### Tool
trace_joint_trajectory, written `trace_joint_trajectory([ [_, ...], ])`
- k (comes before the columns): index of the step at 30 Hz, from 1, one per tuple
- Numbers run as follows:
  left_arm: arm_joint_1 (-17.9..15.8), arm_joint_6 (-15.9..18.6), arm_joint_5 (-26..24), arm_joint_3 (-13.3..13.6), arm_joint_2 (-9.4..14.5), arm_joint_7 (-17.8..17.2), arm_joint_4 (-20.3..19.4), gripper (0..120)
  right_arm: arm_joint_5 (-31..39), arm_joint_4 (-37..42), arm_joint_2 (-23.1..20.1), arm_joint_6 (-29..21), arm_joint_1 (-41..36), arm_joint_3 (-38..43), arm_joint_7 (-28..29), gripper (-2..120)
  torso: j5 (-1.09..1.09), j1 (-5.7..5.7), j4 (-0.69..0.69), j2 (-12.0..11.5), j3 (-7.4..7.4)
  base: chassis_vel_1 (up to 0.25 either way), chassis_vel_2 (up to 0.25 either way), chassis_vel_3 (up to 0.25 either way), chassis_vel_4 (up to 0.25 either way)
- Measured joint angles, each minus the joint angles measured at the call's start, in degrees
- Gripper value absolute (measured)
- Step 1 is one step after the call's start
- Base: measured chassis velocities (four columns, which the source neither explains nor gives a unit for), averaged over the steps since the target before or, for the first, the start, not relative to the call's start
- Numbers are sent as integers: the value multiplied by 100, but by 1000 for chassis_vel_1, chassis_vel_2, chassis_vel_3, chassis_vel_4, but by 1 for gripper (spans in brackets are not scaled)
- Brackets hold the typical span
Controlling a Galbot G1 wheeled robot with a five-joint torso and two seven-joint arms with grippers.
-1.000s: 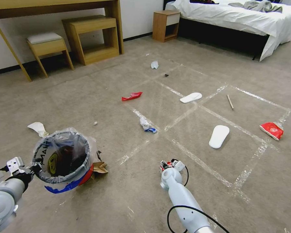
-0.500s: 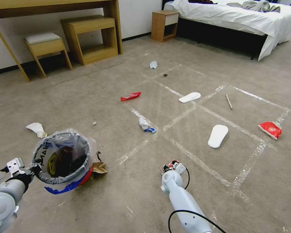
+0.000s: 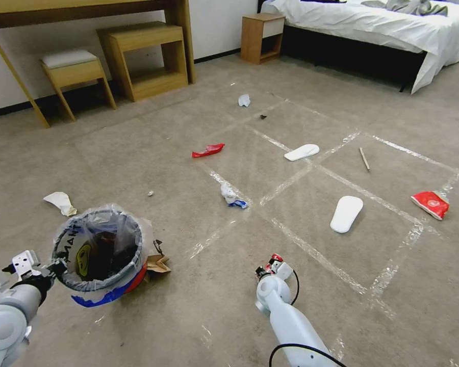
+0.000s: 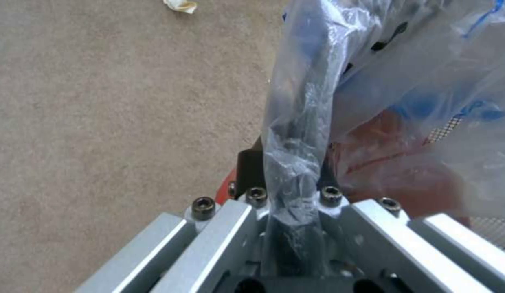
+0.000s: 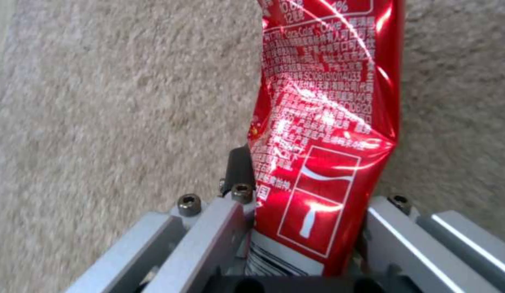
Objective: Pick up the trash bin and place the garbage on the floor into it.
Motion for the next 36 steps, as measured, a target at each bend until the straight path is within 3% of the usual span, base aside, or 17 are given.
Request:
trace_joint_trajectory([
  [6, 2, 0, -1, -2, -11, -5, -31, 1, 60, 663, -264, 59, -199, 13, -83, 8, -5, 0, -3, 0, -2, 0, 0, 0, 0],
  [9, 4, 2, -1, -2, -34, -10, -60, 1, 193, 1217, -610, 286, -306, 58, -364, 8, -8, 0, -4, 1, -3, 0, 0, 0, 0],
  [12, 11, 13, 0, -2, -54, -18, -100, 1, 342, 1711, -944, 923, -420, 85, -1215, 8, -8, 0, -3, 1, -3, 0, 0, 0, 0],
  [14, 13, 14, 1, -2, -57, -20, -104, 1, 344, 1773, -982, 1033, -438, 83, -1356, 8, -8, 0, -4, 2, -3, 0, 0, 0, 0],
  [16, 19, 23, 2, 4, -76, -28, -135, 1, 350, 2134, -1200, 1646, -528, 63, -2154, 8, -8, 0, -4, 2, -4, 0, 0, 0, 0],
  [17, 19, 23, 2, 4, -76, -28, -135, 1, 350, 2134, -1200, 1646, -528, 63, -2154, 8, -8, 0, -4, 2, -4, 0, 0, 0, 0],
  [20, 30, 44, 0, 19, -102, -40, -194, 1, 419, 2673, -1490, 2320, -628, 10, -3079, 8, -9, 0, -4, 3, -4, 0, 0, 0, 0],
  [21, 30, 44, 0, 19, -102, -40, -194, 1, 419, 2673, -1490, 2320, -628, 10, -3079, 8, -9, 0, -4, 3, -4, 0, 0, 0, 0],
  [24, 30, 80, -48, 20, -109, -65, -261, 1, 498, 3306, -1887, 2786, -653, -135, -3781, 8, -8, 0, -4, 3, -4, 0, 0, 0, 0],
  [29, 41, 115, -129, -4, -83, -96, -298, 1, 554, 3856, -2454, 2976, -608, -361, -4091, 8, -9, 0, -4, 3, -4, 0, 0, 0, 0],
  [32, 51, 141, -256, -48, -26, -136, -314, 1, 563, 4310, -3122, 3049, -465, -764, -4177, 8, -9, 0, -4, 4, -4, 0, 0, 0, 0],
  [36, 62, 166, -333, -60, -1, -168, -341, 1, 595, 4544, -3463, 3061, -331, -1049, -4177, 8, -8, 0, -4, 3, -4, 0, 0, 0, 0],
])
